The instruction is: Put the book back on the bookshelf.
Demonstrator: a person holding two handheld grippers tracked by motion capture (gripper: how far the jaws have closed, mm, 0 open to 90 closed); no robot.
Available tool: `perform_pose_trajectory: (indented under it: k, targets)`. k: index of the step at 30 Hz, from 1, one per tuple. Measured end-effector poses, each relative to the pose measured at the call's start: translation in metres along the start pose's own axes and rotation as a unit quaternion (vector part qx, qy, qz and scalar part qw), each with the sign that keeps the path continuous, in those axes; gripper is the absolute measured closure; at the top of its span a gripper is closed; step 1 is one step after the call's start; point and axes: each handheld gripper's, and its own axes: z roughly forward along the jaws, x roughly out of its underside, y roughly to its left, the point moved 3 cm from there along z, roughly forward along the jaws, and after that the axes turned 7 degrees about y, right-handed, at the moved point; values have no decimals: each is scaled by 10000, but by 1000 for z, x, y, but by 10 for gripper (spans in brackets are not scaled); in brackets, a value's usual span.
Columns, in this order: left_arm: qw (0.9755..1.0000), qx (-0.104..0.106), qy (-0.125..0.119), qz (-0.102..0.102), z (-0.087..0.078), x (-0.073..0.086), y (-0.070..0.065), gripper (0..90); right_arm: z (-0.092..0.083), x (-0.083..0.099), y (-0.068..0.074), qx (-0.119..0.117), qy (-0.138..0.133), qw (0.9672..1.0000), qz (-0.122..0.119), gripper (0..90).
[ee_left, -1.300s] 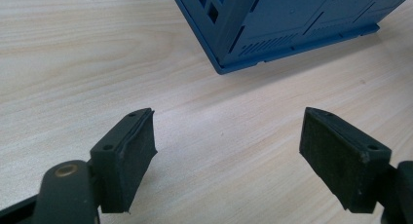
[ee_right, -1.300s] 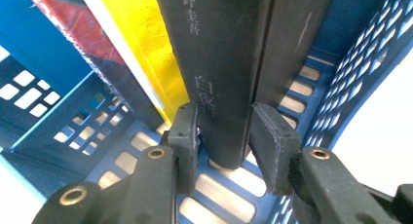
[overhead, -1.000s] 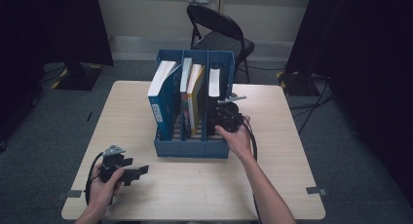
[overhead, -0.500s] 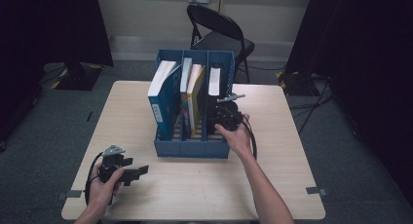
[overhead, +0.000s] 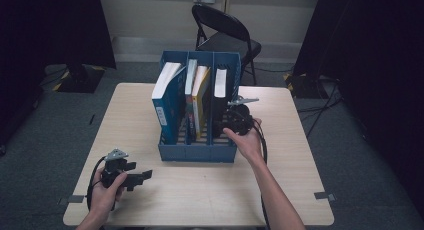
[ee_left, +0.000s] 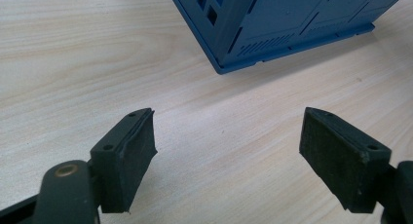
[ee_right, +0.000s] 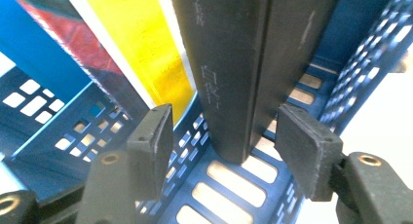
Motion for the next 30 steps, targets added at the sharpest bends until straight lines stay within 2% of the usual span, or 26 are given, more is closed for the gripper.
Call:
perform_pose_trajectory:
  k: [2, 5, 8, 11, 13, 19, 22, 30]
  targets:
    - [10000, -19, 11, 22, -1, 0, 0, 205, -8, 4, 0, -168, -138, 9998, 43, 327]
    - [9999, 8, -72, 76, -3, 0, 0, 204, -18, 10, 0, -246, -132, 9996, 24, 294]
    - [9999, 1, -120, 72, -4, -1, 1, 204, -33, 17, -3, -362, -302, 9989, 87, 273]
    - [9999, 19, -118, 61, -6, -1, 3, 204, -47, 25, -6, -335, -431, 9985, 93, 244]
    - [9999, -25, -135, 40, -6, -1, 4, 204, -55, 33, -7, -297, -395, 9988, 70, 215]
    - [9998, -33, -187, 41, -8, 0, 6, 204, -83, 66, -21, -240, -564, 9979, 219, 188]
    - [9999, -37, -160, 36, -8, -1, 7, 204, -94, 81, -29, -229, -578, 9975, 347, 175]
    - [9999, -70, -152, 17, -7, 0, 8, 204, -120, 127, -48, 8, -682, 9948, 756, 155]
